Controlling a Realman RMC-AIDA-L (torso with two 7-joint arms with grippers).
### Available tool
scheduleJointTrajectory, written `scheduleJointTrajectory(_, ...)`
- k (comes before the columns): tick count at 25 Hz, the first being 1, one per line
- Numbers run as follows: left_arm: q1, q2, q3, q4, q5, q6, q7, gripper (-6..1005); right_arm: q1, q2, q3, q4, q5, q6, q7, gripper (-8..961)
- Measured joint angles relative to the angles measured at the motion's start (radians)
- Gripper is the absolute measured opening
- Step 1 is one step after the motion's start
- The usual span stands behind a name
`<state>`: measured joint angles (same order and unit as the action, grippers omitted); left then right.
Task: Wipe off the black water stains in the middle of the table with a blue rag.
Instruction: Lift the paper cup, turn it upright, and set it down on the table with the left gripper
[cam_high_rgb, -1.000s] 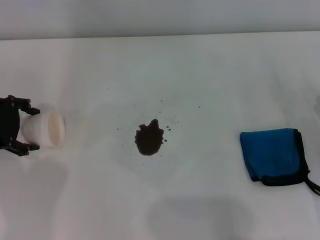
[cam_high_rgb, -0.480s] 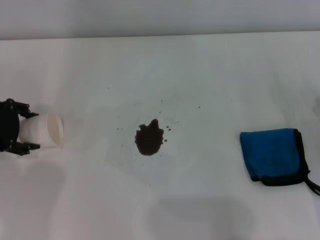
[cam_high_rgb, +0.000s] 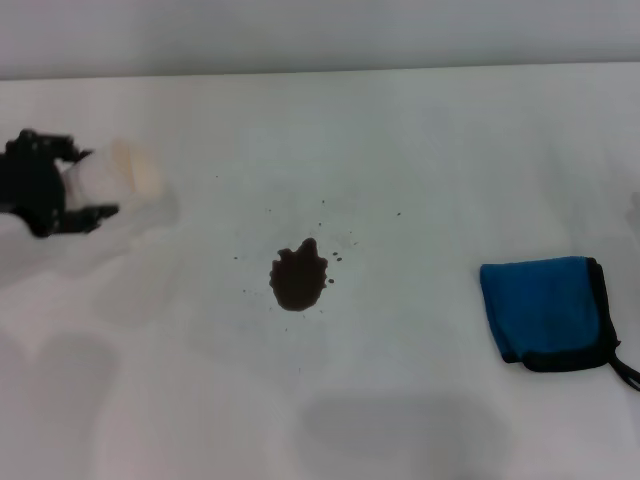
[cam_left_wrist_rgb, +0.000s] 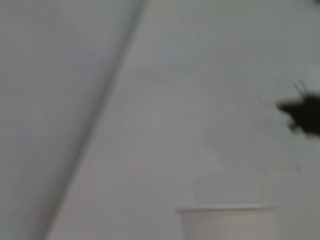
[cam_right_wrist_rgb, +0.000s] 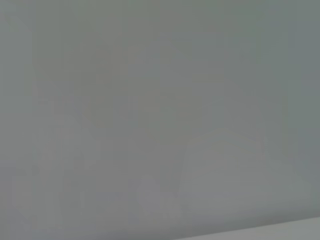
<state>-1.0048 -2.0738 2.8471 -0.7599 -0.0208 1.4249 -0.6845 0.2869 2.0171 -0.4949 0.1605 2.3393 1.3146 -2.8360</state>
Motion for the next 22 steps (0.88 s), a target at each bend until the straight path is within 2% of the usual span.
scheduleJointTrajectory(4,0.032,-0.002,0.000,0.056,-0.163,0.018,-0.005,633,0.000,-0.002,-0.007,-0.013,0.000,0.003,-0.003,841)
scheduleJointTrajectory(13,0.134,-0.003,0.000,0.288,-0.487,0.014,-0.012,600,-0.026,-0.007,0.000,-0.103,0.004,0.028,-0.008,841)
scheduleJointTrajectory(17,0.194,-0.004,0.000,0.437,-0.537,-0.047,0.030,591,-0.038,-0.011,0.000,-0.156,0.005,0.045,-0.009,841)
scheduleJointTrajectory(22,0.306,-0.005,-0.001,0.635,-0.630,-0.136,0.146,593,-0.049,-0.014,0.000,-0.212,0.003,0.049,-0.009,841)
